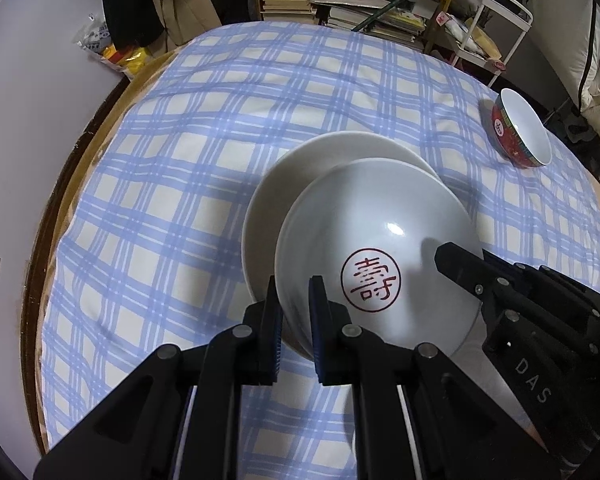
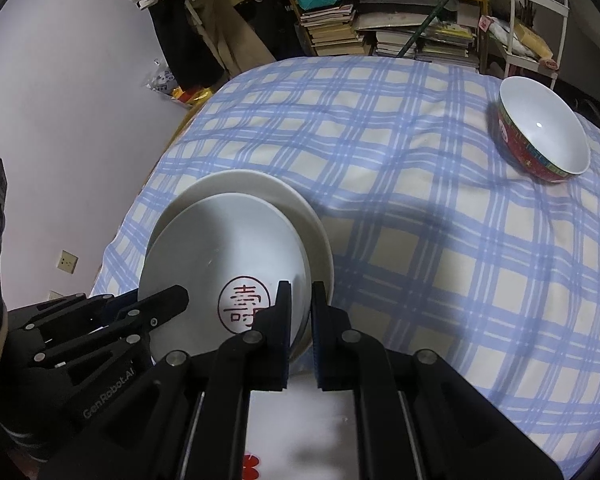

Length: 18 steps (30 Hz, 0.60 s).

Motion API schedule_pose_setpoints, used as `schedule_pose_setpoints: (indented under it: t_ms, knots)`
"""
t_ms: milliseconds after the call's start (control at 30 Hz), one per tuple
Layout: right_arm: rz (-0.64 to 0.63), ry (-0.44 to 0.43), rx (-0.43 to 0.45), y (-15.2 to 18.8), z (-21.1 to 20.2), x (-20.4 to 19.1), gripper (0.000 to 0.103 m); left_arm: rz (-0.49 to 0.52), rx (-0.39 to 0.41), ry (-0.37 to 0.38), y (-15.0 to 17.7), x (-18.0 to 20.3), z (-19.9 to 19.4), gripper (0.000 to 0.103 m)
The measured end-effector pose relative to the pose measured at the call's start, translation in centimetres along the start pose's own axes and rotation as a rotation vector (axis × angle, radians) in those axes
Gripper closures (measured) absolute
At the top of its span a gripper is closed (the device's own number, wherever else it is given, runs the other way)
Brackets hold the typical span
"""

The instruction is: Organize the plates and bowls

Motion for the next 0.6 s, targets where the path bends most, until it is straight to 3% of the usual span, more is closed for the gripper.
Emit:
schedule_pose_setpoints:
  t_ms: [300, 600]
  knots:
    - [-0.008, -0.014, -0.005, 0.2, 0.0, 0.1, 0.092, -0.039, -0.017, 0.018, 0.1, -0.2, 0.0, 0.091]
    - [-0.003, -0.014, 0.020, 0.1, -0.9, 0.1, 0.084, 0.000, -0.003, -0.065, -0.1, 0.6, -1.9, 0.091]
Point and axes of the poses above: each gripper's, at about its wrist camera, not at the fingertips, and z roughly the way its jaws point, x to its right, y to its underside, the point moved 5 cm from there along z, roughly the way its jaws point, and after that the axes turned 12 degrees about -x, right-handed, at the moved point
